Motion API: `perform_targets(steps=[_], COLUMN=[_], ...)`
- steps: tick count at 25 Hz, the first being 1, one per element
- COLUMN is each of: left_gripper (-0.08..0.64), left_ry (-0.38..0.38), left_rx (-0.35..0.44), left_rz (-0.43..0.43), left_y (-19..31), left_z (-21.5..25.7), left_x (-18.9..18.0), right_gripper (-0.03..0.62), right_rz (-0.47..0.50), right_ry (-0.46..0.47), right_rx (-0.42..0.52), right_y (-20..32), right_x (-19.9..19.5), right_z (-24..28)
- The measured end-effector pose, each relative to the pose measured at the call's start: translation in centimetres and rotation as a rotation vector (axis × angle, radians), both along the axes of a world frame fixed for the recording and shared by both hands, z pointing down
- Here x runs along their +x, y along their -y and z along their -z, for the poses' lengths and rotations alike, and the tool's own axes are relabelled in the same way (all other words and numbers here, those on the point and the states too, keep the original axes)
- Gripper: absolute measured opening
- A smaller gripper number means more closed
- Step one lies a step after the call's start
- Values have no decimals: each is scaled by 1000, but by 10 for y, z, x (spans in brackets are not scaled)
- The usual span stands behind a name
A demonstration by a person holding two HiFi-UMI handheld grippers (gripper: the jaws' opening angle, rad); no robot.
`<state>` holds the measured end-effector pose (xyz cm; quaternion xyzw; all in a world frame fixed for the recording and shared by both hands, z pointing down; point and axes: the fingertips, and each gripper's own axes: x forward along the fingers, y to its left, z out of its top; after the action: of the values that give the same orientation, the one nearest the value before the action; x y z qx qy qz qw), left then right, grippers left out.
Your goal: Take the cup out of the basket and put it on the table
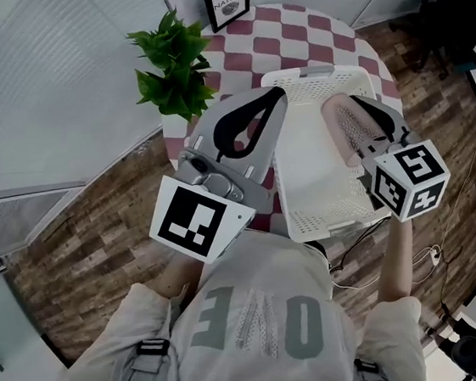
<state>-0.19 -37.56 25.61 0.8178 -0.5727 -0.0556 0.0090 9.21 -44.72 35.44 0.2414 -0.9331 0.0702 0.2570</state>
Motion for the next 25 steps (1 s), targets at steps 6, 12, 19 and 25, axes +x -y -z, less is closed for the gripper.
perform_targets(steps=[6, 12, 19, 25], left_gripper=[5, 5, 5, 5], left_ry=[13, 6, -6, -16], left_rx=[37, 54, 70, 78], left_rz=[-70, -124, -179, -214], left_y=[-1, -1, 4, 3], left_z=[11, 17, 20, 27], left_x=[24, 39, 49, 63], right_gripper=[110, 109, 109, 109], right_rz=[-174, -349, -508, -543], right_ry=[240, 363, 540, 554], right_rx=[238, 387, 524, 544], right_y=[-22, -55, -92, -98], right_x=[38, 77, 97, 104], right_z=[85, 119, 142, 141])
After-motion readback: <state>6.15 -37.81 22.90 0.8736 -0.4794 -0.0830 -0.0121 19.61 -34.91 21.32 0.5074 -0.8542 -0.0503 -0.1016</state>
